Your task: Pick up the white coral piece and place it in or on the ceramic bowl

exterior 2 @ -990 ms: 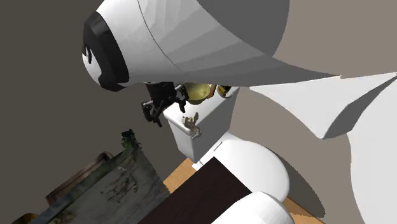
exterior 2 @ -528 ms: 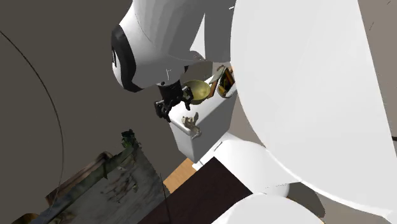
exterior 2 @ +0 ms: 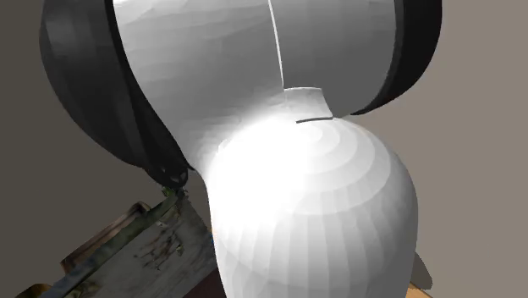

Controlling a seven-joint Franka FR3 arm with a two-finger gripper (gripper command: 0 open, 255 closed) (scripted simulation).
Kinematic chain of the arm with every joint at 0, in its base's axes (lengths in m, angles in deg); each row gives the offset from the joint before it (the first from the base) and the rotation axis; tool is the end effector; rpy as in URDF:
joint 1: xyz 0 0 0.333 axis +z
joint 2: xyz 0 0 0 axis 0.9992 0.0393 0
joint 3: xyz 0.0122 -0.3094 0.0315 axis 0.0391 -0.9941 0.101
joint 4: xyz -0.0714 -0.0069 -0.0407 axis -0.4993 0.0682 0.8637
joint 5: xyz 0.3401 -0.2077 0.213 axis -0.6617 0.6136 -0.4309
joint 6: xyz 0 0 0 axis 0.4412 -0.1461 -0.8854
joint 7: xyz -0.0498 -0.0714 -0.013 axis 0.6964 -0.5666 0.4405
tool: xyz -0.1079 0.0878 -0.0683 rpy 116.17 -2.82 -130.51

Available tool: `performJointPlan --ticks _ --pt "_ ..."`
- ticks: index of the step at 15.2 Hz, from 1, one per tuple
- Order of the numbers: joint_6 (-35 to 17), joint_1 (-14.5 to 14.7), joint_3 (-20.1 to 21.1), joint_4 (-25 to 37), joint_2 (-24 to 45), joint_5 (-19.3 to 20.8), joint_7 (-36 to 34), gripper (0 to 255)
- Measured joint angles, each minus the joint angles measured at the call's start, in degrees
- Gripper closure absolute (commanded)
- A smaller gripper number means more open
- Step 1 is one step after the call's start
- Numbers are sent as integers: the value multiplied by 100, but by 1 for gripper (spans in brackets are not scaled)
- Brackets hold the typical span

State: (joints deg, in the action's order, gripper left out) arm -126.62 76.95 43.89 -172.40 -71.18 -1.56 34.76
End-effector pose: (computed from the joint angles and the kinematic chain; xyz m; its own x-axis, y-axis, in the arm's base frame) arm 0.5066 -0.2712 0.1812 0.9848 -0.0388 -0.1696 -0.0305 -0.9982 0.0517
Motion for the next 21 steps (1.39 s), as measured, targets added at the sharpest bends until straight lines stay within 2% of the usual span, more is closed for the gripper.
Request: performJointPlan --ticks 8,15,21 --pt "-345 -441 113 1255 1609 -421 590 0" --pt "-741 -548 171 1257 2005 -510 676 0" --pt "-776 -556 179 1267 2048 -519 679 0"
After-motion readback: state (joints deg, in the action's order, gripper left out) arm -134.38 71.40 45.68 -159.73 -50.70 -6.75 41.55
